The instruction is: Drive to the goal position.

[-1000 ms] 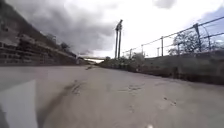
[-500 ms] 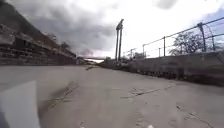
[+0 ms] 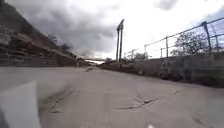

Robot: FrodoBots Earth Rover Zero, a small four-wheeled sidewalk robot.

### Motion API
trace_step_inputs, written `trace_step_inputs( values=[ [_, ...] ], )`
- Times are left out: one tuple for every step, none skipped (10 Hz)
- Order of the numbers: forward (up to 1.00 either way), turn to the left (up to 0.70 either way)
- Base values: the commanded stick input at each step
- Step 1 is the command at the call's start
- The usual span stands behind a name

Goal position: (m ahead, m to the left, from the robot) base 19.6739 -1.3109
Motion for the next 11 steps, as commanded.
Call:
trace_step_inputs(
  values=[
    [0.7,0.0],
    [0.7,0.0],
    [0.7,0.0],
    [0.7,0.0],
    [0.7,0.0],
    [0.7,0.0],
    [0.7,0.0],
    [0.7,0.0],
    [0.7,0.0],
    [0.7,0.0],
    [0.7,0.0]
  ],
)
